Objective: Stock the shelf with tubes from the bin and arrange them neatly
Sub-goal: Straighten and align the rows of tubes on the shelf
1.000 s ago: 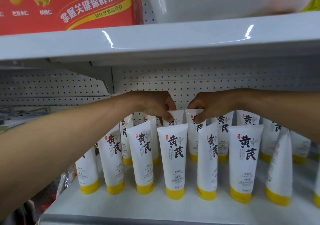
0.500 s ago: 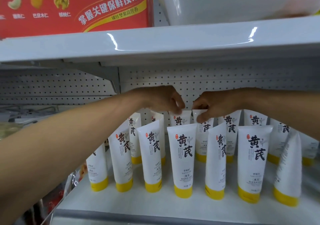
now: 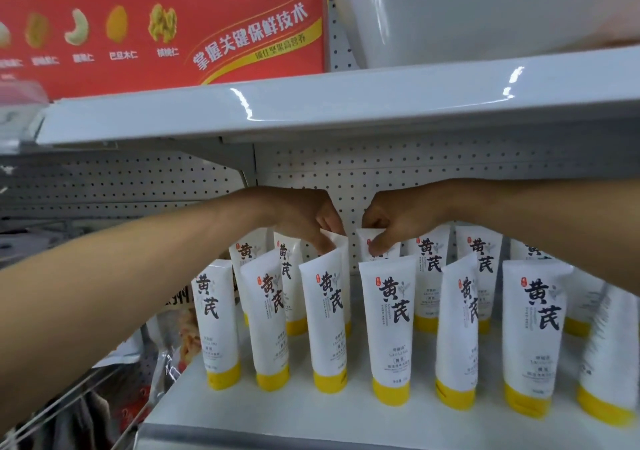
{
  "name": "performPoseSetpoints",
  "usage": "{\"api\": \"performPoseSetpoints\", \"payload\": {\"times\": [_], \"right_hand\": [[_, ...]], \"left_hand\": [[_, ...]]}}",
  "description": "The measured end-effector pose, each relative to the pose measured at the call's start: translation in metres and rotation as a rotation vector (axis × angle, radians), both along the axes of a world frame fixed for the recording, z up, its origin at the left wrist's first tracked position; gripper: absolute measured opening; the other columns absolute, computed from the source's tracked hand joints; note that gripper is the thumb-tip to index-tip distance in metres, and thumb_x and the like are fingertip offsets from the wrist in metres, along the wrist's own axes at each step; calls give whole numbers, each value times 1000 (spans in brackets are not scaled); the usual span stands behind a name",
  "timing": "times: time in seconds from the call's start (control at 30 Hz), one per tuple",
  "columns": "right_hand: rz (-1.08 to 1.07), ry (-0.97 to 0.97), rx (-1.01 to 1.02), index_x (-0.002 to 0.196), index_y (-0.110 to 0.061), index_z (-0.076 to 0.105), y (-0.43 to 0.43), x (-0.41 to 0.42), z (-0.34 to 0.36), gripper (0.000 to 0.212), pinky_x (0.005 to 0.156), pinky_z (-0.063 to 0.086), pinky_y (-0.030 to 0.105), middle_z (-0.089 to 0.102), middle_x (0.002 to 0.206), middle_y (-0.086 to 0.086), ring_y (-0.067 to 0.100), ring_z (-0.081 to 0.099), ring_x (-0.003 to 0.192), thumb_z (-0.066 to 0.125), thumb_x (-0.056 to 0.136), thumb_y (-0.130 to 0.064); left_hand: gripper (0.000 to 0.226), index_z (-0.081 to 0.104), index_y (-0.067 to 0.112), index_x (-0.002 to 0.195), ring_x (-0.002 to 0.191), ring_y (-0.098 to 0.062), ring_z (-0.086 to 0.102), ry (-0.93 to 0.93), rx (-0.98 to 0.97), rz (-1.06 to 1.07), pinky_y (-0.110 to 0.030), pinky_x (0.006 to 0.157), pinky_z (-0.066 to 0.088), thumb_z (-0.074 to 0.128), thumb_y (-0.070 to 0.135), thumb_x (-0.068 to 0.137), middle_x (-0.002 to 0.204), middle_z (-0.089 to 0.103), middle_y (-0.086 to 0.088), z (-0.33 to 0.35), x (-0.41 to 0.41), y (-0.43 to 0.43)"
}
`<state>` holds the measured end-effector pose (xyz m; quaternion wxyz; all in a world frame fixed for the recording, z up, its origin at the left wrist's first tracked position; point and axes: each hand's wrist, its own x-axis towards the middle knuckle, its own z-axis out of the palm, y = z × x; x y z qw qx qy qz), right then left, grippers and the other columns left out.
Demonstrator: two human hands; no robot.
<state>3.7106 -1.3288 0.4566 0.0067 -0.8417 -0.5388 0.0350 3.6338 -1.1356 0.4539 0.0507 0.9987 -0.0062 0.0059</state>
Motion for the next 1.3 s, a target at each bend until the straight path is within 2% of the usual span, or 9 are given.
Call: {"api": "performPoseSetpoints", "payload": {"times": [0.1, 0.13, 0.23, 0.3, 0.43, 0.87, 1.03, 1.2, 1.3], "right_hand": [[3, 20, 0, 72, -29, 59, 1, 0, -3, 18, 59, 39, 17, 60, 69, -14, 3, 53, 61, 67, 88, -29], [8, 31, 4, 71, -31, 57, 1, 0, -3, 20, 59, 39, 16, 60, 70, -15, 2, 54, 63, 66, 89, -28], [18, 55, 17, 73, -32, 55, 1, 1, -4, 21, 61, 40, 16, 60, 74, -16, 2, 56, 66, 65, 90, -26], [25, 60, 21, 74, -31, 56, 2, 1, -5, 19, 63, 42, 17, 61, 75, -15, 2, 57, 68, 65, 90, -26], [28, 71, 33, 82, -28, 59, 2, 1, -7, 10, 72, 48, 21, 65, 84, -13, 5, 61, 77, 64, 90, -26], [24, 72, 58, 84, -27, 61, 2, 5, -10, 7, 70, 49, 22, 68, 86, -9, 9, 63, 78, 65, 89, -29], [19, 74, 58, 82, -26, 61, 3, 5, -10, 10, 70, 49, 25, 66, 82, -10, 8, 62, 73, 64, 90, -29], [18, 69, 75, 86, -24, 62, 2, 7, -12, 7, 65, 46, 18, 64, 79, -13, 5, 59, 70, 64, 90, -28], [15, 68, 86, 79, -28, 59, 2, 7, -12, 12, 64, 44, 18, 63, 79, -14, 4, 59, 71, 65, 90, -27]], "left_hand": [[20, 73, 37, 98, 85, 7, 67, -41, -43, -33, -13, 76, 53, 76, 38, 78, 94, 72, 22, -6, 0, -4], [20, 73, 33, 101, 85, 6, 67, -48, -24, -38, -12, 76, 52, 75, 35, 81, 96, 72, 20, -5, -2, -8], [27, 71, 22, 111, 94, -6, 67, -92, 25, -35, -27, 89, 54, 71, 30, 85, 107, 73, 7, -4, -1, -14], [29, 70, 19, 114, 97, -9, 66, -101, 40, -31, -29, 93, 53, 71, 28, 86, 110, 72, 4, -5, 0, -16], [27, 71, 20, 112, 94, -7, 66, -107, 37, -41, -25, 90, 53, 71, 25, 86, 109, 72, 5, -6, 4, -15], [27, 72, 18, 111, 91, -4, 67, -118, 22, -74, -17, 83, 52, 72, 23, 85, 108, 73, 4, -6, 2, -10], [29, 70, 17, 114, 99, -10, 66, -65, 12, -45, -30, 95, 52, 71, 25, 86, 111, 72, 3, -5, 2, -11], [26, 71, 18, 111, 95, -7, 66, -49, 0, -60, -21, 88, 52, 71, 24, 86, 110, 72, 4, -5, 5, -10], [26, 71, 19, 112, 94, -5, 65, -51, -8, -59, -16, 84, 49, 71, 25, 86, 111, 72, 6, -6, 6, -8]]}}
